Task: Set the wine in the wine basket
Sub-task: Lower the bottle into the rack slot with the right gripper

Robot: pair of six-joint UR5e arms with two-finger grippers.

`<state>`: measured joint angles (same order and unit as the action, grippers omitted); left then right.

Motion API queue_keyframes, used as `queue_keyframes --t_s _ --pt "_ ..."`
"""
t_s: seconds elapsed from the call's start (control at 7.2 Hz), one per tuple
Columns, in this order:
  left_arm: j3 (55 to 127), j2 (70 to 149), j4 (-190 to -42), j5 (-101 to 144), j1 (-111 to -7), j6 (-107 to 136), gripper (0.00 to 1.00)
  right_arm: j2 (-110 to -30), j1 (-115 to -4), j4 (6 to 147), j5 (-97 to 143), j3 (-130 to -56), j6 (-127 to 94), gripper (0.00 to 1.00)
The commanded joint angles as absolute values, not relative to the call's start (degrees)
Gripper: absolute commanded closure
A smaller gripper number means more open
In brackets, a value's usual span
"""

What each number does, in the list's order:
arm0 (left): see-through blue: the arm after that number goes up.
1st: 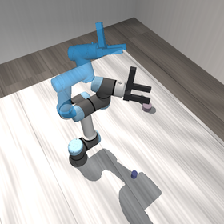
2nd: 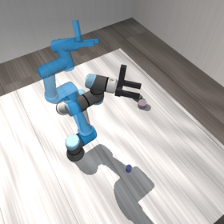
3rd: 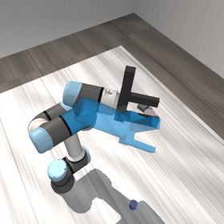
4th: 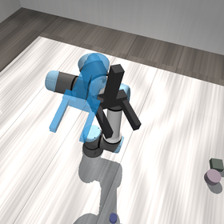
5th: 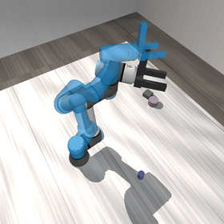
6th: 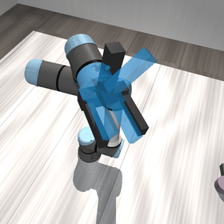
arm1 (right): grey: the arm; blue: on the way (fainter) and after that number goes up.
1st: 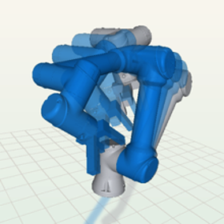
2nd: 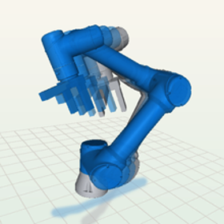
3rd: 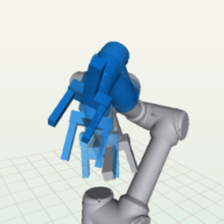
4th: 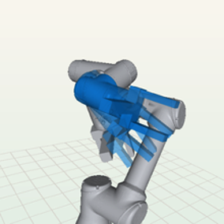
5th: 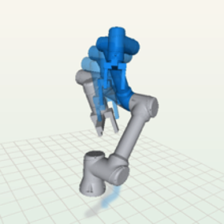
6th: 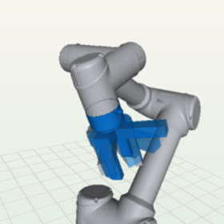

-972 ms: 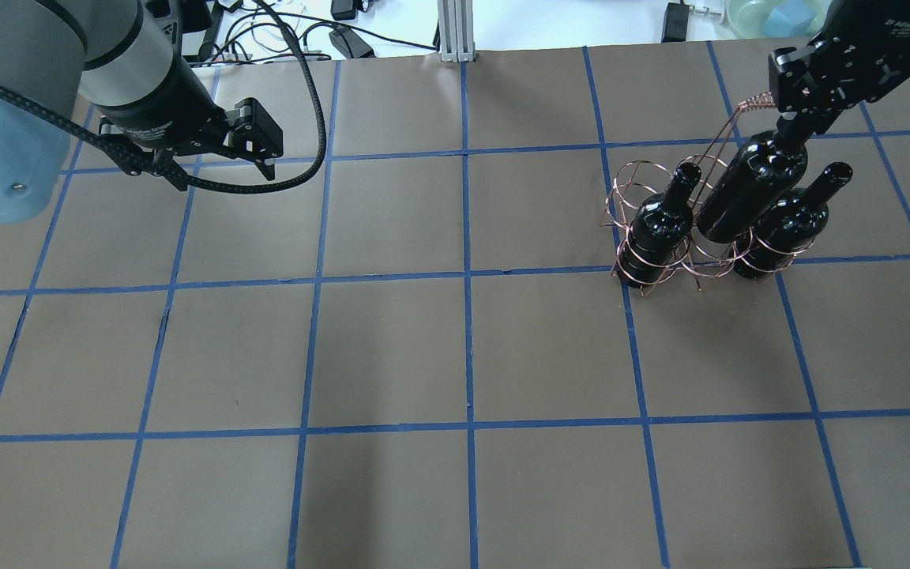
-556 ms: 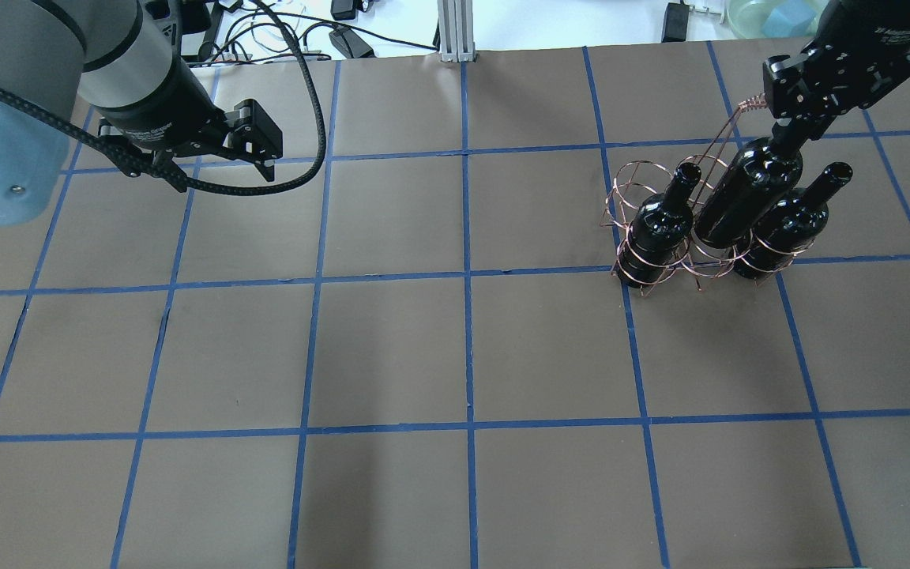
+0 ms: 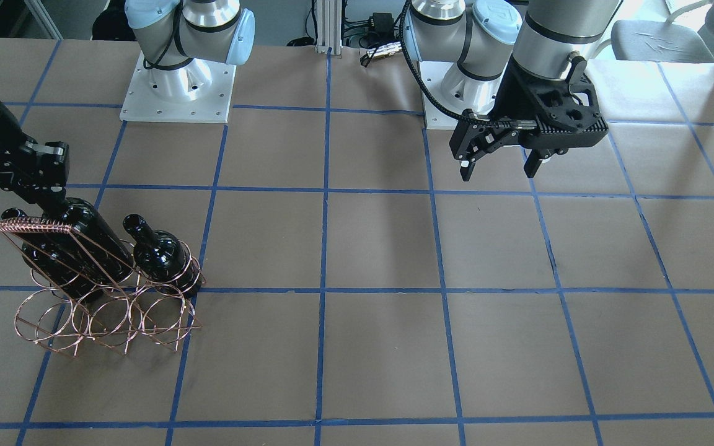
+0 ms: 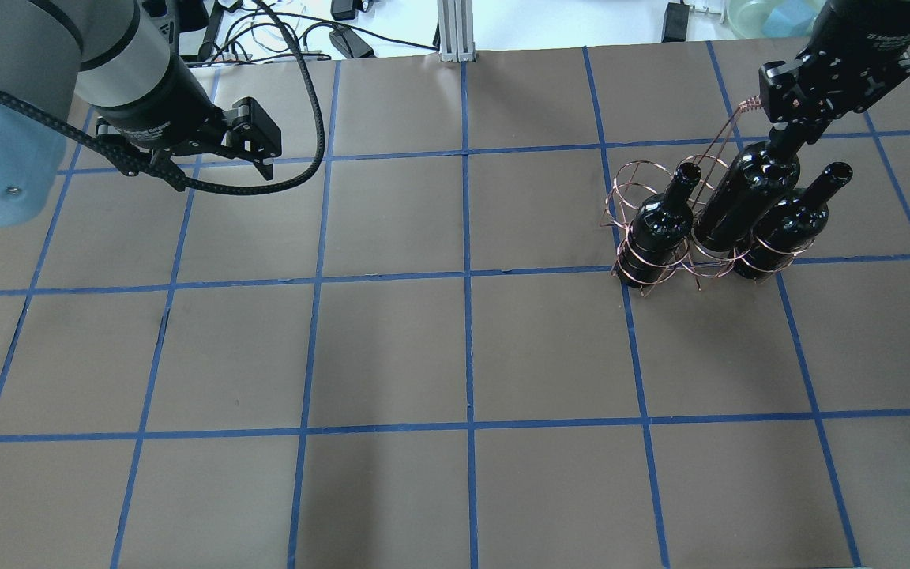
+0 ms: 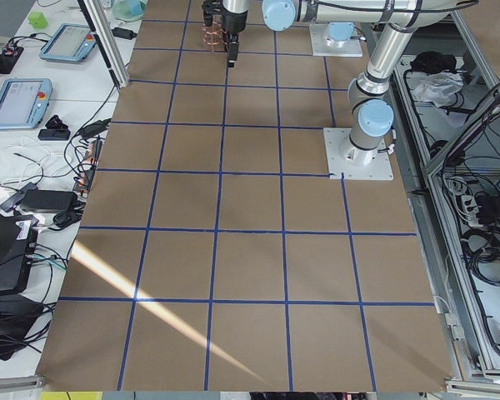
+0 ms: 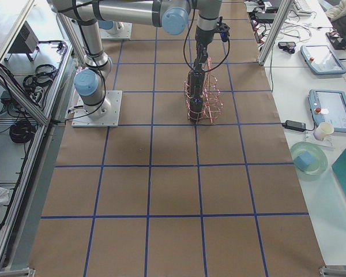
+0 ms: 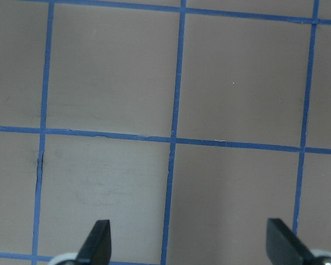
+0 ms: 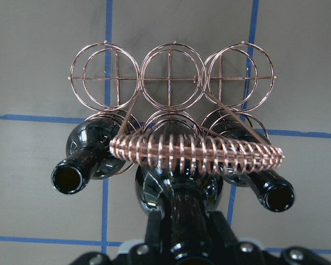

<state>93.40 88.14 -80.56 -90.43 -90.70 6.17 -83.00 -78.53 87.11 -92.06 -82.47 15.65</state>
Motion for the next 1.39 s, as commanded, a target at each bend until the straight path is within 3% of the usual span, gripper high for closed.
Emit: queue_keyframes --t_s 0.0,0.97,1.25 --pt "93.3 88.1 -80.6 -90.5 -90.7 6.2 0.0 -81.5 -78.5 88.1 -92.1 -83.2 15.9 0.96" --pt "93.4 88.2 -80.5 -90.3 -90.7 6.2 0.0 -81.1 -78.5 95.3 -91.6 -91.9 15.0 0.97" --pt "93.4 88.2 -80.5 -90.3 -90.7 6.2 0.0 -80.4 -78.5 95.6 -92.1 -92.7 15.0 0.91"
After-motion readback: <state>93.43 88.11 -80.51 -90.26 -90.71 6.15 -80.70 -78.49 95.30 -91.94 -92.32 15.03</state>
